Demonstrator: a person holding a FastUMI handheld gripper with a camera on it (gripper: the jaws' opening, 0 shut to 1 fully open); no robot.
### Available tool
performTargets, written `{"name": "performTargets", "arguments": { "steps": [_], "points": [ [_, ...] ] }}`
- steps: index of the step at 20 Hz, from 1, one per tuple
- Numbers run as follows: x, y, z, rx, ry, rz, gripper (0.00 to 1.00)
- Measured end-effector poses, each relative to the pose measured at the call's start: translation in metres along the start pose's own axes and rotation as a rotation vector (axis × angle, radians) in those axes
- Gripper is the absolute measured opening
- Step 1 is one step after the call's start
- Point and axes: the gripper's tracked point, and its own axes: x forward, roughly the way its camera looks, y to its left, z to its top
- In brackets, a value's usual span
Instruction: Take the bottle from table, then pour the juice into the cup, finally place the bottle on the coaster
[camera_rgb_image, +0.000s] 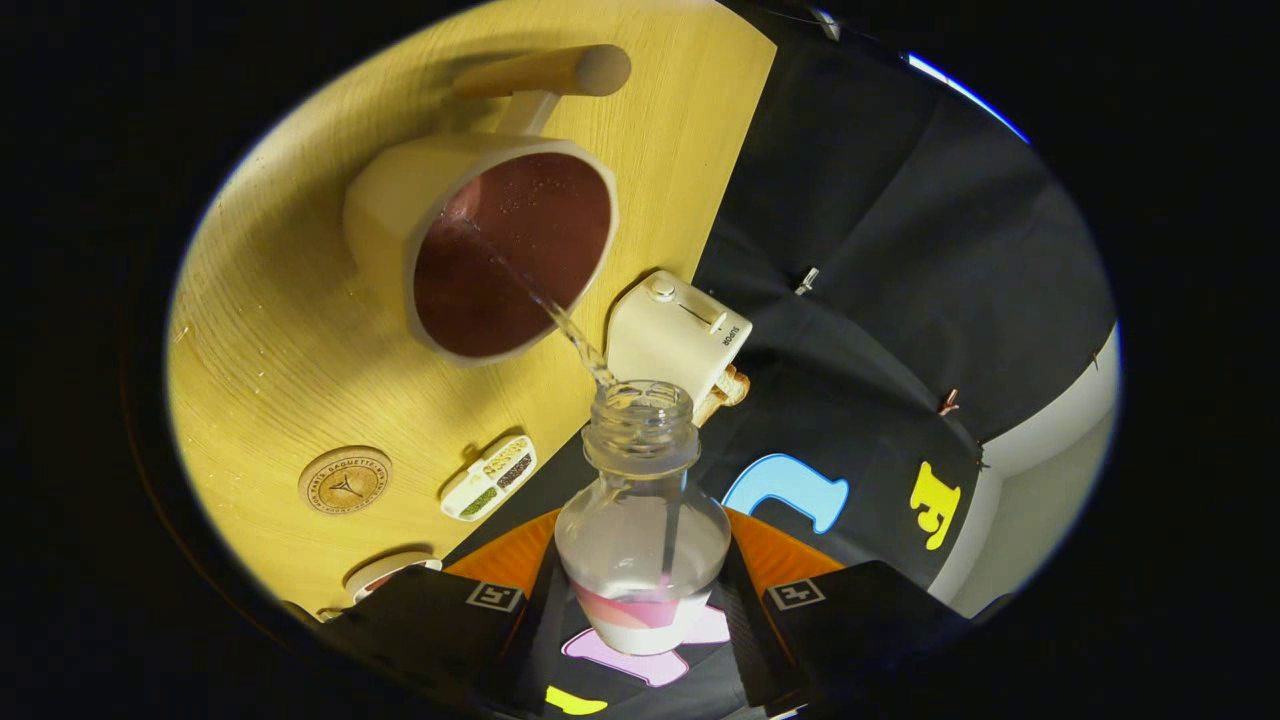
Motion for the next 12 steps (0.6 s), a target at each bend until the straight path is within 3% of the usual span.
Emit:
{"name": "performTargets", "arguments": {
  "steps": [12],
  "points": [
    [-0.0004, -0.0048, 0.0011, -0.025, -0.012, -0.003, 0.73]
  ]
}}
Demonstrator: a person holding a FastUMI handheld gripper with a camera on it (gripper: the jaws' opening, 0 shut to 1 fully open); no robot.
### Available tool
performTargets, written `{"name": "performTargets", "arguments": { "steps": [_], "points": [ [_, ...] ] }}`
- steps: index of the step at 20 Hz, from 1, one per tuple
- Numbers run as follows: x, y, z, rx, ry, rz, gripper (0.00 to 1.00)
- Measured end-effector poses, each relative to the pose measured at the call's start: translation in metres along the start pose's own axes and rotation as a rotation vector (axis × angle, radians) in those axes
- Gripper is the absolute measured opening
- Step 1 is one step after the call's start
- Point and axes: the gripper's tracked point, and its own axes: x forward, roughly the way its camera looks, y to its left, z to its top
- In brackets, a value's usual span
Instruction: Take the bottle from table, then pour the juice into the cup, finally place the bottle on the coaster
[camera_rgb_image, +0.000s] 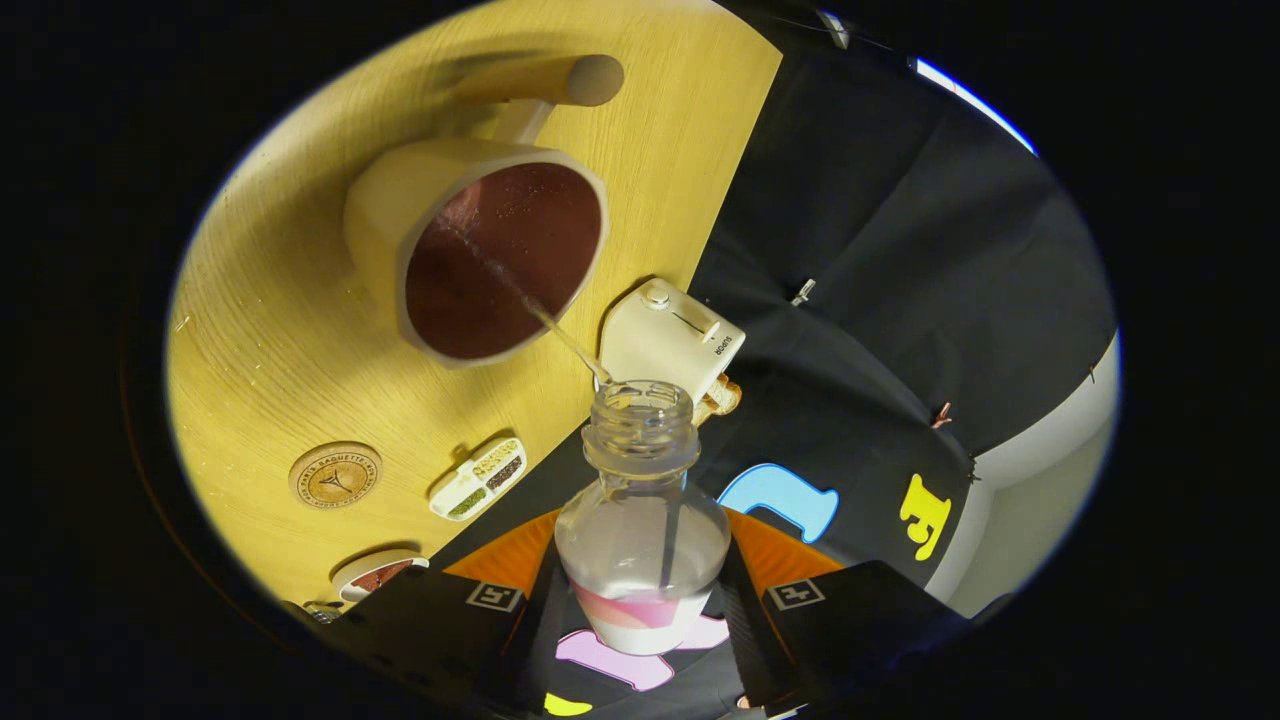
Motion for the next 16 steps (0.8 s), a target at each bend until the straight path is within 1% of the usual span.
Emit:
{"name": "performTargets", "arguments": {
  "steps": [12, 16],
  "points": [
    [-0.002, 0.009, 0.007, 0.06, 0.02, 0.044, 0.73],
    [-0.009, 0.017, 0.004, 0.116, 0.03, 0.057, 0.73]
  ]
}}
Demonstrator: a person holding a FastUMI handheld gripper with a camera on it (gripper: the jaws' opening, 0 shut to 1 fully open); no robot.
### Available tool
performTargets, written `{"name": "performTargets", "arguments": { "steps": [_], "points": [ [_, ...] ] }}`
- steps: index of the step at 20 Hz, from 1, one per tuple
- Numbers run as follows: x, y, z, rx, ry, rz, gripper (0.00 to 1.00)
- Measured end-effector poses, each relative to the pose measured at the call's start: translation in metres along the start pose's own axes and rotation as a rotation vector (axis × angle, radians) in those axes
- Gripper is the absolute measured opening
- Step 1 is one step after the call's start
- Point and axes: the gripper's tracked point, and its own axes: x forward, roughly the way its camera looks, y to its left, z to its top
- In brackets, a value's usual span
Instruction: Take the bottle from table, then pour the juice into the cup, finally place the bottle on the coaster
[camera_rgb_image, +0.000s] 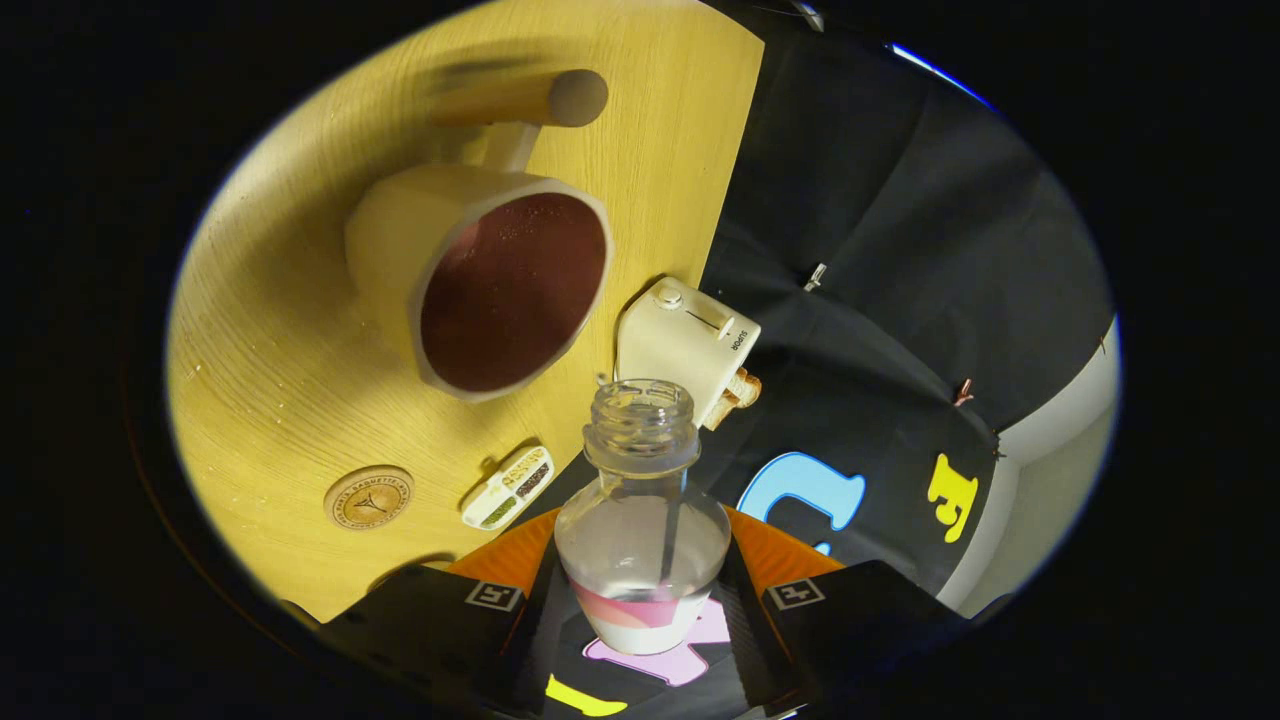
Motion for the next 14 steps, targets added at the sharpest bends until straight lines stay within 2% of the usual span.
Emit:
{"name": "performTargets", "arguments": {
  "steps": [8, 14],
  "points": [
    [-0.02, -0.003, -0.011, 0.346, 0.027, 0.002, 0.74],
    [-0.04, -0.003, -0.035, 0.778, 0.047, 0.048, 0.74]
  ]
}}
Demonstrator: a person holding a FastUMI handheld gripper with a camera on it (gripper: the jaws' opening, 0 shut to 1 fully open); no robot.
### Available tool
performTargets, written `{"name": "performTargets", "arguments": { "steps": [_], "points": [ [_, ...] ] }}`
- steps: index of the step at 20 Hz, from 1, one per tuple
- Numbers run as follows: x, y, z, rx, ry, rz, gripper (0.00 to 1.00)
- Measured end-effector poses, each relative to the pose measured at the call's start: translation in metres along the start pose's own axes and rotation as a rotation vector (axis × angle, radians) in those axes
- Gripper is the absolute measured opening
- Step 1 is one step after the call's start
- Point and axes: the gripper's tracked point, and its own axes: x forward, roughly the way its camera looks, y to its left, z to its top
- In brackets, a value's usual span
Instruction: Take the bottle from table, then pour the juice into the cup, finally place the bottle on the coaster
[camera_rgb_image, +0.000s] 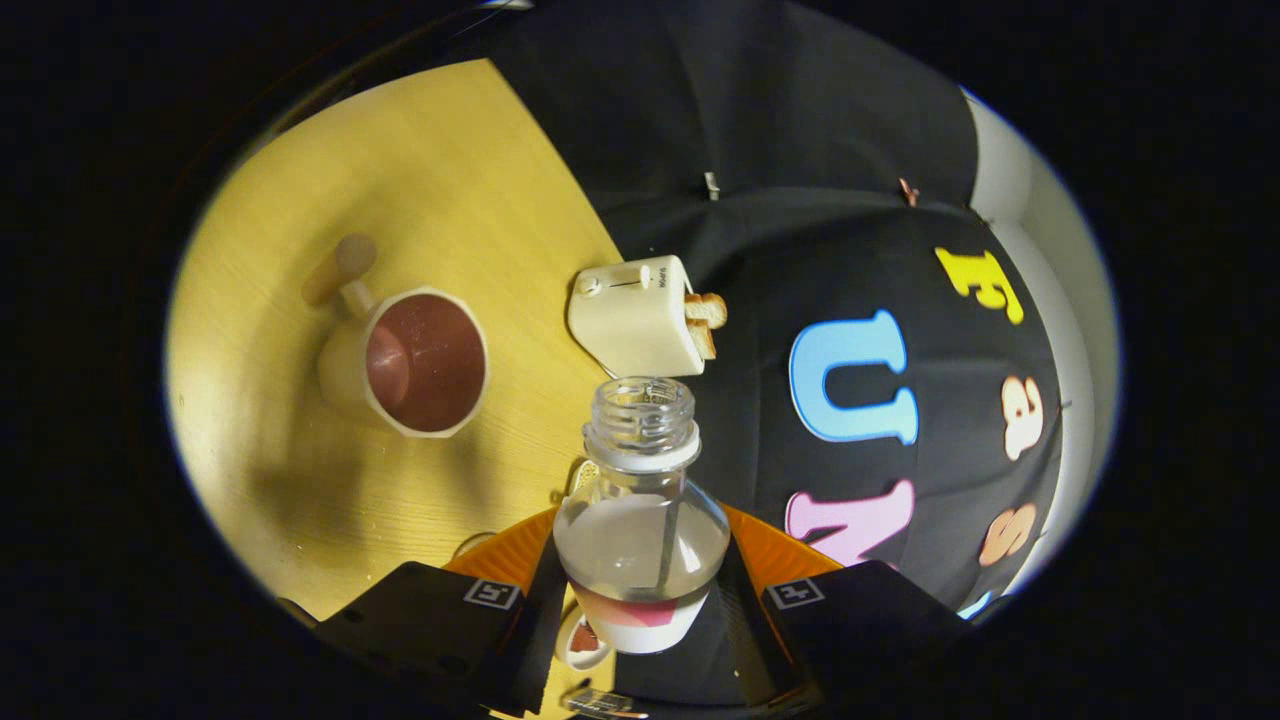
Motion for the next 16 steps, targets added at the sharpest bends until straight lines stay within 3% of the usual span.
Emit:
{"name": "performTargets", "arguments": {
  "steps": [6, 11, 16],
  "points": [
    [-0.018, -0.024, -0.045, 0.423, 0.052, 0.04, 0.74],
    [-0.025, -0.039, -0.073, 0.853, 0.038, 0.085, 0.74],
    [-0.004, -0.042, -0.093, 1.115, 0.011, 0.095, 0.74]
  ]
}}
